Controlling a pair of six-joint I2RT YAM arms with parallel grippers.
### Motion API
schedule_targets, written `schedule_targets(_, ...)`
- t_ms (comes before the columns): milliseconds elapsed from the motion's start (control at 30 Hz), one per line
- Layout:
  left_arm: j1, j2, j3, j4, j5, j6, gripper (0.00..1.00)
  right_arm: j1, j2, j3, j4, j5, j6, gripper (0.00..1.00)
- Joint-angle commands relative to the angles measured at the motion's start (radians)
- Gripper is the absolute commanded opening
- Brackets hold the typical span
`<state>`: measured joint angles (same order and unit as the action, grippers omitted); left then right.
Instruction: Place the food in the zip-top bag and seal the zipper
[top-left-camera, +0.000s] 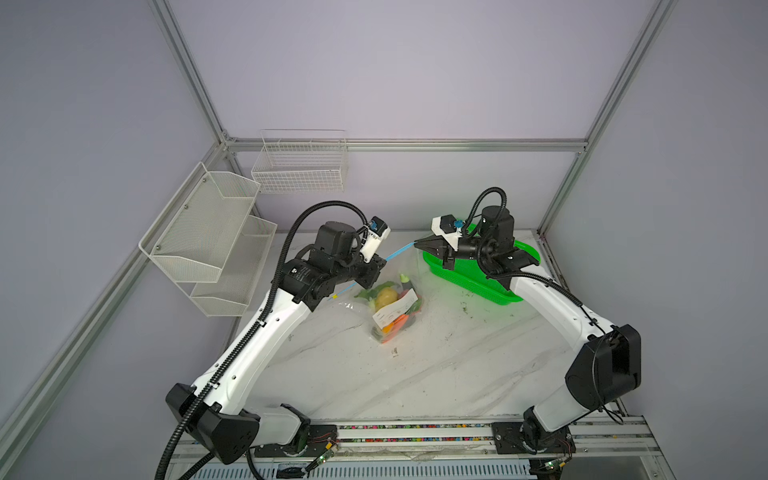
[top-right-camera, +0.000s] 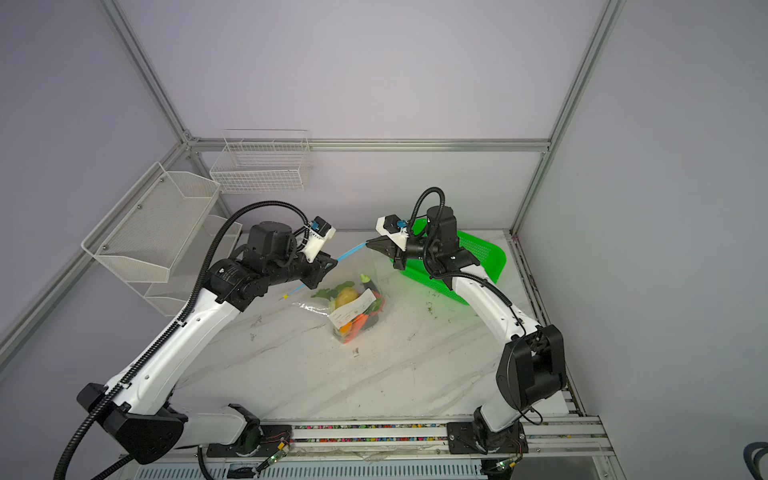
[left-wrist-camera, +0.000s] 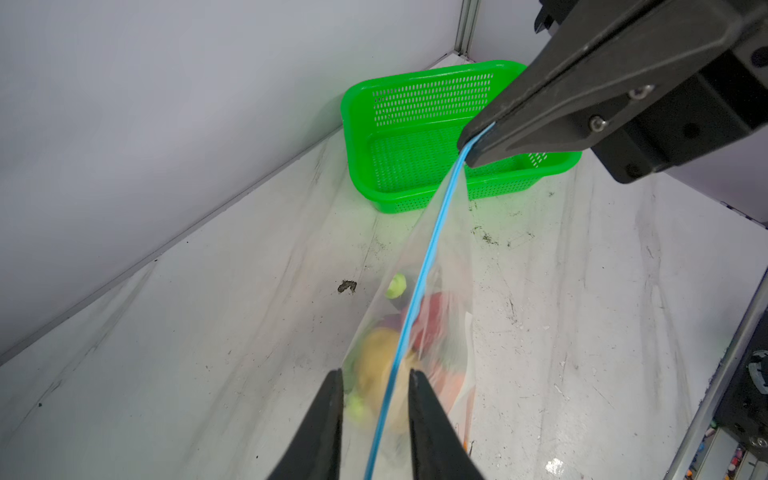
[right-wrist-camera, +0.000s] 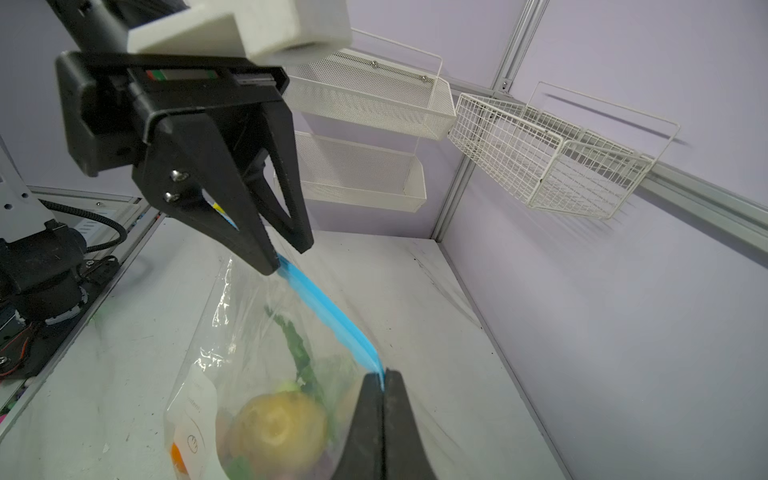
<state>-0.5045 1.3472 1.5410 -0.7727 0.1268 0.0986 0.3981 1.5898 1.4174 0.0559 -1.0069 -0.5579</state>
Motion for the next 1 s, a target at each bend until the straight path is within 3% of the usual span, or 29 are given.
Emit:
schedule_targets(0,0.007,0.003,0.064,0.003,0.039,0.009,0.28,0.004,-0.006,0.031,0.035,-0.021,-0.009,0.0)
schedule_targets(133,0.006,-0.008,0.037,-0.001,0.054,0.012,0.26,0.004,-0.005,0.031,0.035,-0.021,-0.009,0.0)
schedule_targets(367,0.006,-0.028,0.007,-0.002,0.0,0.013,0.11,0.003,-0.005,0.037,0.035,-0.019,-0.008,0.0)
schedule_targets(900,0.007,-0.043,-0.015,-0.002,0.0,0.004,0.0,0.003,-0.005,0.038,0.039,-0.012,-0.002,0.0)
schedule_targets(933,0.007,-0.044,-0.014,-0.002,-0.002,-0.002,0.0,0.003,-0.006,0.038,0.04,-0.012,-0.001,0.01)
schedule_targets(967,0.006,-0.045,-0.011,-0.001,-0.005,-0.013,0.0,0.003,-0.007,0.038,0.041,-0.009,0.003,0.1)
